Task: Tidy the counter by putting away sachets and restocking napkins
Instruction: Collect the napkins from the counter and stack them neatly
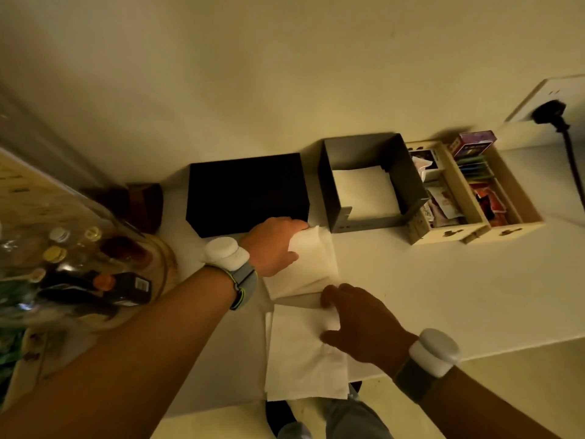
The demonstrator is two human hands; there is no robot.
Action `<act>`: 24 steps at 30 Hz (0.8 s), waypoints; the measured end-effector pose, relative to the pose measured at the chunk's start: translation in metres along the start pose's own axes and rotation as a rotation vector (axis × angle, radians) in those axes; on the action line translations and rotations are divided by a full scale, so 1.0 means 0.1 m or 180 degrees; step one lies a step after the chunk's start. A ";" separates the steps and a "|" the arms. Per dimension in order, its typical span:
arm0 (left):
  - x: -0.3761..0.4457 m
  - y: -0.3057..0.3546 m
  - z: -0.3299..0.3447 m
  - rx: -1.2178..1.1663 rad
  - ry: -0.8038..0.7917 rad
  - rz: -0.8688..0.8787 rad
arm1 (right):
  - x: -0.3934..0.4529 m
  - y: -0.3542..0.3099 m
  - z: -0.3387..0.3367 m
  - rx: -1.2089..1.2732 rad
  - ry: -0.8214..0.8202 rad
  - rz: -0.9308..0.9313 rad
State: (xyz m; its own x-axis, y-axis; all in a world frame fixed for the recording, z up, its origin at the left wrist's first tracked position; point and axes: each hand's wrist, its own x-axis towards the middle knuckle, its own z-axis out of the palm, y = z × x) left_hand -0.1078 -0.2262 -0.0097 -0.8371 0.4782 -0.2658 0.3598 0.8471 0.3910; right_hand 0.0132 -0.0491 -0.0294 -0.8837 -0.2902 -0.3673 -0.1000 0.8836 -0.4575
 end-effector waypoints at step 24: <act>-0.12 -0.09 0.09 -0.1289 0.0113 -0.0668 | 0.50 0.04 -0.51 0.1662 0.0058 -0.0086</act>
State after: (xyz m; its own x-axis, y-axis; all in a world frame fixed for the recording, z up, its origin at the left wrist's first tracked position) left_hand -0.0973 -0.2375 -0.0182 -0.8908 0.2916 -0.3486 -0.0035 0.7627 0.6468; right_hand -0.0546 -0.0411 -0.0089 -0.8922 -0.2998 -0.3377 0.1144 0.5734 -0.8113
